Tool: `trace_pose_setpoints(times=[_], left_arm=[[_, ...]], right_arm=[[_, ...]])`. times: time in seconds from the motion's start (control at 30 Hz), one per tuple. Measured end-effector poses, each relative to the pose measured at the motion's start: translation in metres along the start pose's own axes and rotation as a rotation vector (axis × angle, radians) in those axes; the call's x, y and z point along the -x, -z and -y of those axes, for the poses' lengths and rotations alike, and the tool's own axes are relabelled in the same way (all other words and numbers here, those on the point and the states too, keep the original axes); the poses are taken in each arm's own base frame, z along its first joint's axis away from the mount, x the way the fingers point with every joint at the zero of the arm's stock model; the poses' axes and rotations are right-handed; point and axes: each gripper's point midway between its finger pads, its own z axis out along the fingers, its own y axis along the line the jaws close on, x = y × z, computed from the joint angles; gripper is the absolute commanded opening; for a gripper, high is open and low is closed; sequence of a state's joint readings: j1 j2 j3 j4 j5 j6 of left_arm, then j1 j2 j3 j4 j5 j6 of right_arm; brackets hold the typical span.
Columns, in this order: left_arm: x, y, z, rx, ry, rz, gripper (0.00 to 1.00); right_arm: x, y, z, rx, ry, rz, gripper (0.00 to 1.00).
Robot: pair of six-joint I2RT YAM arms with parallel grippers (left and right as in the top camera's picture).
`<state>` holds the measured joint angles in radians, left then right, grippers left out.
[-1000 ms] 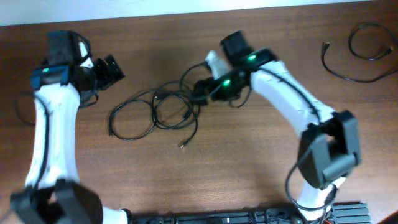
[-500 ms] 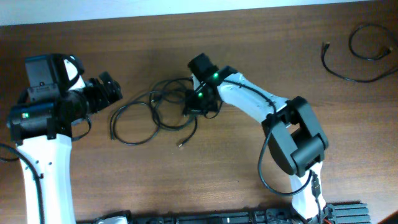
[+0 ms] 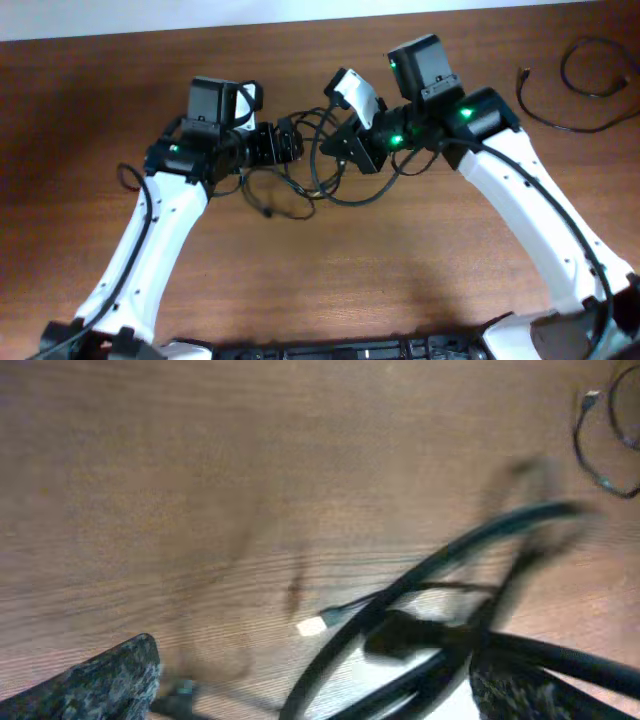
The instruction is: Untangle cables
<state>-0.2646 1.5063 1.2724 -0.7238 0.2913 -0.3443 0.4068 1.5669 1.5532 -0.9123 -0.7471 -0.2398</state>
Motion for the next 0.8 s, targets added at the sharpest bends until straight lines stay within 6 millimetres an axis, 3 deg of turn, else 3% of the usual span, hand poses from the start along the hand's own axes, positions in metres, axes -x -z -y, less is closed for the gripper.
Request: trace_pose_setpoints(times=[0.07,0.17,0.2,0.27,0.33,0.37,0.4,0.47,0.5,0.57,0.63,0.73,0.8], left_arm=[[-0.006,-0.015,-0.005,0.008,0.011,-0.043,0.99],[-0.018,-0.034,-0.022,0.076,0.031,-0.104,0.99],[-0.021,-0.034,-0.033,0.132,0.034,-0.115,0.99],[-0.032,-0.028,-0.063,0.303,0.036,-0.140,0.99],[-0.028,-0.023,-0.079,0.395,0.027,-0.118,0.99],[-0.027,-0.022,-0.082,0.410,0.034,-0.112,0.99],[-0.027,-0.022,-0.083,0.423,0.056,-0.102,0.99],[-0.026,-0.021,-0.085,0.437,0.114,-0.085,0.99],[-0.026,-0.021,-0.085,0.438,0.127,-0.082,0.99],[-0.026,-0.021,-0.085,0.439,0.140,-0.082,0.99],[-0.027,-0.021,-0.085,0.440,0.145,-0.083,0.99],[-0.027,-0.021,-0.085,0.440,0.146,-0.082,0.99],[-0.027,-0.021,-0.085,0.440,0.146,-0.082,0.99]], right_arm=[[0.006,0.009,-0.007,-0.007,0.026,0.027,0.04],[0.020,0.046,-0.018,-0.074,0.080,0.110,0.04],[0.024,0.071,-0.002,-0.179,0.070,0.149,0.04],[0.021,0.139,0.044,-0.465,-0.071,0.240,0.04],[-0.001,0.171,0.075,-0.597,-0.243,0.245,0.04],[-0.010,0.170,0.079,-0.604,-0.286,0.219,0.09],[-0.017,0.165,0.080,-0.590,-0.318,0.193,0.25],[-0.025,0.145,0.091,-0.561,-0.362,0.134,0.91],[-0.033,0.133,0.105,-0.558,-0.403,0.088,1.00],[-0.051,0.112,0.130,-0.551,-0.509,0.014,0.99],[-0.087,0.086,0.155,-0.556,-0.728,-0.095,0.99],[-0.130,0.053,0.159,-0.522,-0.934,-0.275,0.99],[-0.148,0.028,0.158,-0.488,-0.906,-0.392,0.83]])
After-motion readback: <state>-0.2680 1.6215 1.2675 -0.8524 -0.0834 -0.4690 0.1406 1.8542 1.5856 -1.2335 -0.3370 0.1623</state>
